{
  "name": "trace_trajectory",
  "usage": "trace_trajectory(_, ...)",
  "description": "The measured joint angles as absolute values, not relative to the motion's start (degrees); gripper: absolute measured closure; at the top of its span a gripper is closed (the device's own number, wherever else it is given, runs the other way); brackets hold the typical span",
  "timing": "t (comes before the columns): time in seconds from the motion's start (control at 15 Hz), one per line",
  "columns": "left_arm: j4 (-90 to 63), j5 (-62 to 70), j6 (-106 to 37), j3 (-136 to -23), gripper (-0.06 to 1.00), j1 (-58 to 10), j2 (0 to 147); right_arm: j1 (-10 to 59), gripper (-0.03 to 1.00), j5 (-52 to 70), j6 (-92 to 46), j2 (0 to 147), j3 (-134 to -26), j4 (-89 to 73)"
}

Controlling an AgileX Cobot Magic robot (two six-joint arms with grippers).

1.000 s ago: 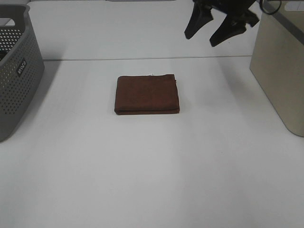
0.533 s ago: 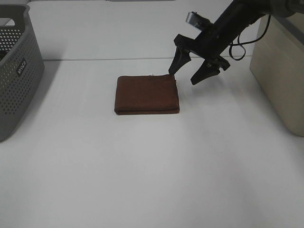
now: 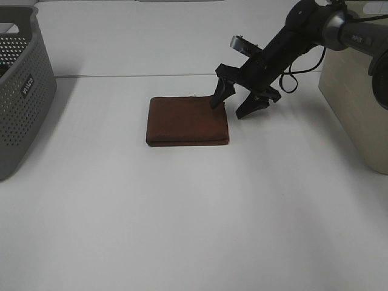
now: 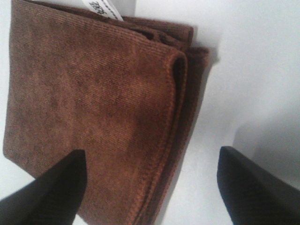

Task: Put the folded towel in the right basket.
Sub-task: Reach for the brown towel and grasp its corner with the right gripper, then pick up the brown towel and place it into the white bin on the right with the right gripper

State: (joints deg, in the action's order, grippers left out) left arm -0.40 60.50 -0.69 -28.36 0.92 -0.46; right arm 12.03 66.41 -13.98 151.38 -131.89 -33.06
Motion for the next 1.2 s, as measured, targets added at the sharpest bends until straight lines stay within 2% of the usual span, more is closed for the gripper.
trace_trajectory(0.33,-0.4,60.5,-0.69,-28.36,-0.03,0.92,-0.46,12.03,0.25,65.09,-13.98,153.15,-132.24,-36.27)
trace_trajectory(0.6,-0.4,60.5,-0.69,-28.36,-0.03,0.92,-0.46,13.01,0.56,64.0,-16.04,154.58,-132.35,-40.68)
trace_trajectory(0.73,-0.4,60.5,-0.69,-28.36,-0.03,0.92,-0.46,13.29,0.82,63.54,-16.04,154.58,-132.35,-40.68)
trace_trajectory(0.8,-0.4,60.5,-0.69,-28.36,-0.03,0.92,-0.46,13.29,0.91,63.54,-16.04,154.58,-132.35,-40.39)
trace_trajectory(0.93,-0.4,60.5,-0.69,-28.36,-0.03,0.92,-0.46,13.29,0.91,63.71,-16.39,154.53,-133.79,-39.42)
trace_trajectory(1.2,-0.4,60.5,-0.69,-28.36,-0.03,0.92,-0.46,13.29,0.91,68.7,-16.5,152.87,-145.65,-37.59)
